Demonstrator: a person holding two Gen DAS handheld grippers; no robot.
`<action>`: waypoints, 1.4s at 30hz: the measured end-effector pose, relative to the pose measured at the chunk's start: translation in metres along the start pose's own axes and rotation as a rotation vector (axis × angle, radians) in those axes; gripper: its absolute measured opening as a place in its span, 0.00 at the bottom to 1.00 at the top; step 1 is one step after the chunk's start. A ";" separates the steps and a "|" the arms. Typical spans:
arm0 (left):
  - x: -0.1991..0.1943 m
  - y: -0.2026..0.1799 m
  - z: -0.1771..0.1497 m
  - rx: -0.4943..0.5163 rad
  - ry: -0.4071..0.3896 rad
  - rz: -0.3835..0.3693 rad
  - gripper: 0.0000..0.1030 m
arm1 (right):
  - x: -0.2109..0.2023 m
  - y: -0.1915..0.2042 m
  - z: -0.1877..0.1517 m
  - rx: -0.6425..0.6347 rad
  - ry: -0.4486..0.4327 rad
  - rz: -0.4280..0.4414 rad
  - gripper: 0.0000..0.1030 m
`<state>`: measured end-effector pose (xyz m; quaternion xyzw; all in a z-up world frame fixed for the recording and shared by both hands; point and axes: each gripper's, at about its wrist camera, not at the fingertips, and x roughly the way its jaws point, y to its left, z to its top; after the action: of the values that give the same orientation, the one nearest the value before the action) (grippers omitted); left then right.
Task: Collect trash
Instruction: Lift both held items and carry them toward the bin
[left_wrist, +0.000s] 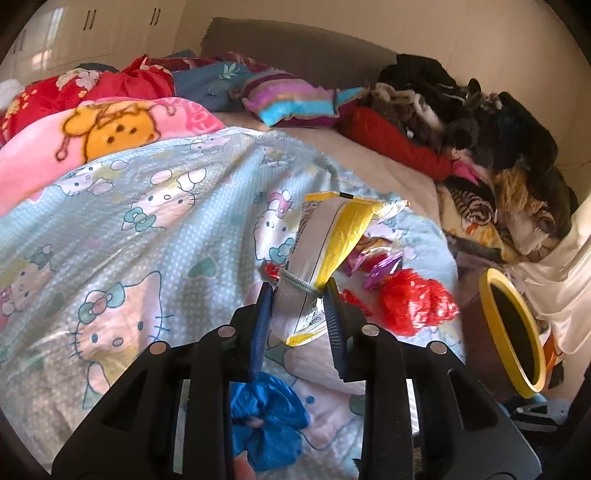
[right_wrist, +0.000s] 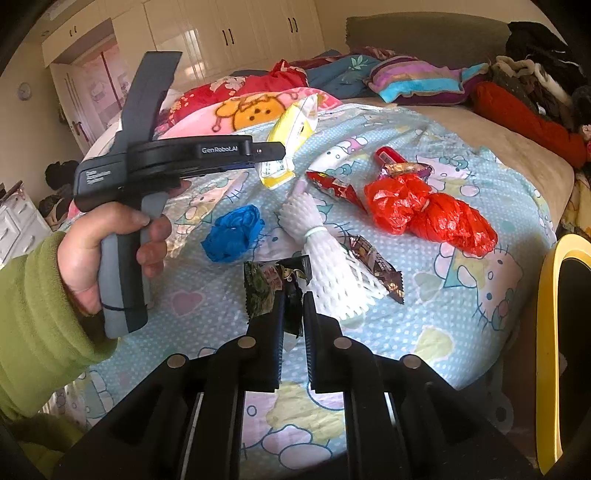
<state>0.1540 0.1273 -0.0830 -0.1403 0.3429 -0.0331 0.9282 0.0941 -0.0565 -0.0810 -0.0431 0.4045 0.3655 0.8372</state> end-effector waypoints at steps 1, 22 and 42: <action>-0.004 0.000 0.000 0.001 -0.007 0.001 0.20 | -0.001 0.001 0.000 -0.002 -0.005 0.002 0.10; -0.046 -0.037 0.007 0.044 -0.063 -0.043 0.20 | -0.047 -0.021 0.009 0.055 -0.125 -0.031 0.09; -0.056 -0.088 0.005 0.130 -0.063 -0.116 0.20 | -0.096 -0.068 0.009 0.167 -0.234 -0.115 0.09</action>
<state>0.1179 0.0531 -0.0196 -0.1002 0.3018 -0.1047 0.9423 0.1056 -0.1580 -0.0221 0.0463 0.3299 0.2845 0.8989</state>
